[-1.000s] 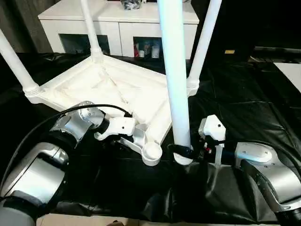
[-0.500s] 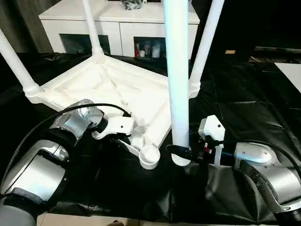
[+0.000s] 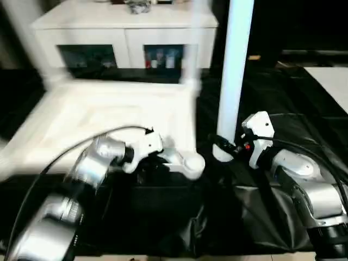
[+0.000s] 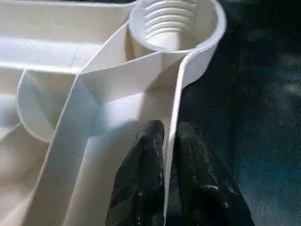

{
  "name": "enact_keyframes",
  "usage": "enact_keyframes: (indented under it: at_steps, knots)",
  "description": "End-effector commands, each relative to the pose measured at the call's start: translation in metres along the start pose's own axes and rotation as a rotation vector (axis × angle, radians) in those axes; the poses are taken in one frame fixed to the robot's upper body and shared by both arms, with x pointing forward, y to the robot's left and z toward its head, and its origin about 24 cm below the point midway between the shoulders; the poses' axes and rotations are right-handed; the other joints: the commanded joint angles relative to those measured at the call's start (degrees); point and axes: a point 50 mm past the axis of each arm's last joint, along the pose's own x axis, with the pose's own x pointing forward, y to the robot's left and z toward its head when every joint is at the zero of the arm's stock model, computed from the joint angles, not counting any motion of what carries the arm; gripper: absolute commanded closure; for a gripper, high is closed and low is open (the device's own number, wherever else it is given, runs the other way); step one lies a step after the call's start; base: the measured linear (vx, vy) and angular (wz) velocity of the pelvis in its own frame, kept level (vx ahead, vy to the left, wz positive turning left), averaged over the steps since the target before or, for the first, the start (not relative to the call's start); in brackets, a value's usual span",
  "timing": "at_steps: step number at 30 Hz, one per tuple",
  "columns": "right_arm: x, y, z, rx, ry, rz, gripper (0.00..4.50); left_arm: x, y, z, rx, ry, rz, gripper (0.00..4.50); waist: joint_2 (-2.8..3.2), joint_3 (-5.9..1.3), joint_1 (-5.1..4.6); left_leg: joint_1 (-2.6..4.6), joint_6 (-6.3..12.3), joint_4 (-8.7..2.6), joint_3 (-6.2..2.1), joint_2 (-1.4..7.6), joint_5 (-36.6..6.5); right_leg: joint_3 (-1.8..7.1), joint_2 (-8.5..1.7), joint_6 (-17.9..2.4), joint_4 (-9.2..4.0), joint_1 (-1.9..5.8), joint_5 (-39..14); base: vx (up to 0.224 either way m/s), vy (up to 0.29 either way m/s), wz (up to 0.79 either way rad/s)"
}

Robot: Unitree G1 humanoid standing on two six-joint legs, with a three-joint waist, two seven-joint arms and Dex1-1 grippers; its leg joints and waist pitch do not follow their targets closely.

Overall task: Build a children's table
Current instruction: Insert table leg to table base

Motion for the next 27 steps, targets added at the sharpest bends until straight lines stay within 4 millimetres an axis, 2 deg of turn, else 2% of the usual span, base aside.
enact_keyframes:
  at_steps: [1,2,3,4,6,8,11,14,15,17,19,20,23,27]
  knots:
    - [0.001,-0.005,0.008,-0.003,-0.032,-0.025,2.64,0.007,-0.015,-0.018,-0.071,0.041,-0.011,4.14,-1.12,-2.93,0.61,0.02,3.9,-4.2,-1.28,3.3,-6.2,2.67,-5.11,-14.3,-4.59,2.76,-4.7,0.0,0.0,0.0]
    - [0.002,-0.005,0.007,0.004,-0.032,-0.028,2.64,0.008,-0.019,-0.016,-0.061,0.033,-0.017,4.2,-0.88,-2.96,0.69,0.38,4.16,-4.14,-1.15,3.34,-6.3,2.69,-4.95,-14.3,-4.77,2.39,-4.6,0.0,0.0,0.0]
    - [0.002,-0.005,0.007,0.004,-0.032,-0.028,2.64,0.008,-0.019,-0.016,-0.061,0.033,-0.017,4.29,-0.86,-2.98,0.61,0.34,4.25,-4.13,-1.14,3.36,-6.0,2.72,-4.91,-14.5,-4.67,2.43,-3.9,0.0,0.0,0.0]
    - [0.003,-0.007,0.007,0.01,-0.029,-0.039,2.64,0.011,-0.022,-0.008,0.009,-0.013,-0.007,4.36,-1.24,-3.01,0.69,0.31,4.44,-4.12,-1.07,3.28,-5.6,2.69,-4.74,-14.5,-4.61,2.42,-2.7,0.0,0.0,0.0]
    - [0.004,-0.007,0.007,0.016,-0.03,-0.046,2.64,0.012,-0.023,-0.002,0.052,-0.042,0.018,4.45,-0.97,-3.07,0.81,0.28,4.58,-4.14,-1.17,3.34,-5.2,2.62,-4.78,-14.7,-4.41,2.4,-1.3,0.0,0.0,0.0]
    - [0.006,-0.007,0.007,0.02,-0.032,-0.044,2.64,0.012,-0.019,0.001,0.031,-0.028,0.093,4.48,-1.06,-3.09,0.91,0.31,4.76,-4.1,-1.07,3.3,-4.5,2.63,-4.68,-14.8,-4.15,2.44,0.9,0.0,0.0,0.0]
    - [0.007,-0.006,0.007,0.015,-0.033,-0.04,2.64,0.015,-0.019,0.007,0.01,-0.037,0.128,4.48,-0.95,-2.99,1.29,0.25,4.58,-4.11,-1.05,3.24,-4.8,2.67,-4.88,-14.6,-4.32,2.52,-0.1,0.0,0.0,0.0]
    - [0.007,-0.005,0.008,0.014,-0.037,-0.038,2.64,0.017,-0.019,0.013,0.006,-0.062,0.138,4.48,-0.99,-2.99,1.19,0.19,4.24,-4.14,-1.1,3.16,-5.1,2.65,-4.79,-14.2,-4.44,2.55,-0.6,0.0,0.0,0.0]
    - [0.007,-0.005,0.008,0.014,-0.037,-0.038,2.64,0.016,-0.018,0.013,0.004,-0.066,0.145,4.2,-0.92,-3.02,1.2,0.23,4.16,-4.11,-1.1,3.16,-5.2,2.68,-4.81,-14.3,-4.43,2.55,-0.6,0.0,0.0,0.0]
    - [0.007,-0.004,0.009,0.017,-0.043,-0.036,2.64,0.015,-0.02,0.015,0.01,-0.082,0.115,3.91,-1.03,-3.05,1.21,0.18,4.19,-4.09,-1.08,3.06,-4.9,2.7,-4.76,-14.1,-4.45,2.6,-0.4,0.0,0.0,0.0]
    - [0.006,-0.004,0.009,0.015,-0.044,-0.031,2.64,0.013,-0.019,0.014,0.021,-0.076,0.123,3.91,-0.92,-3.12,1.26,0.22,4.29,-4.05,-1.11,3.12,-4.7,2.67,-4.74,-14.3,-4.36,2.54,0.3,0.0,0.0,0.0]
    - [0.006,-0.003,0.009,0.015,-0.045,-0.028,2.64,0.012,-0.017,0.014,0.034,-0.07,0.137,3.69,-0.93,-3.09,1.24,0.26,4.33,-4.08,-1.1,3.15,-4.7,2.62,-4.66,-14.3,-4.35,2.5,0.4,0.0,0.0,0.0]
    - [0.006,-0.003,0.009,0.014,-0.044,-0.023,2.64,0.009,-0.015,0.013,0.048,-0.059,0.143,3.47,-1.08,-3.04,1.38,0.29,4.24,-4.12,-1.05,3.17,-5.1,2.65,-4.67,-14.1,-4.39,2.48,0.2,0.0,0.0,0.0]
    - [0.007,-0.003,0.01,0.013,-0.043,-0.018,2.64,0.005,-0.015,0.009,0.036,-0.028,0.125,3.47,-0.99,-2.96,1.37,0.32,3.74,-4.23,-1.08,3.19,-5.6,2.67,-4.71,-13.9,-4.44,2.42,-1.0,0.0,0.0,0.0]
